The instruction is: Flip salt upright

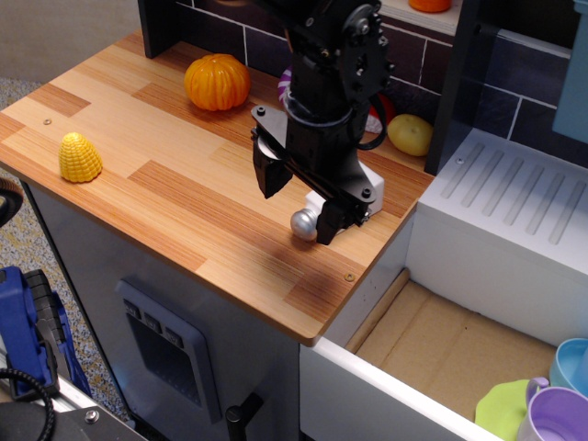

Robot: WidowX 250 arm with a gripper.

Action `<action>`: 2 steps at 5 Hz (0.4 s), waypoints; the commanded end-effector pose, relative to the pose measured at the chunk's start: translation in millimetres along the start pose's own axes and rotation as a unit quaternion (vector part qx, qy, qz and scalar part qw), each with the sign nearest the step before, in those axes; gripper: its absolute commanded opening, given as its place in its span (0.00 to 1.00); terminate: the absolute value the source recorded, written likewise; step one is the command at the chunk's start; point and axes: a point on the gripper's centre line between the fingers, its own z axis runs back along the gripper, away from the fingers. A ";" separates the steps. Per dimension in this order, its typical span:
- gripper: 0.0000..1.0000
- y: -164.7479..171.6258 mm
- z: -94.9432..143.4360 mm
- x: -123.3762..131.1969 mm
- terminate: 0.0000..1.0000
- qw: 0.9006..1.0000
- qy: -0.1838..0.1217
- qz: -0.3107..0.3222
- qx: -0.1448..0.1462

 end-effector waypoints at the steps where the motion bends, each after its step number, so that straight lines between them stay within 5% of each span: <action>1: 1.00 9.8 -4.4 6.3 0.00 0.999 -0.039 0.006 -0.006; 2: 1.00 11.0 -10.6 10.4 0.00 0.998 -0.052 0.016 -0.023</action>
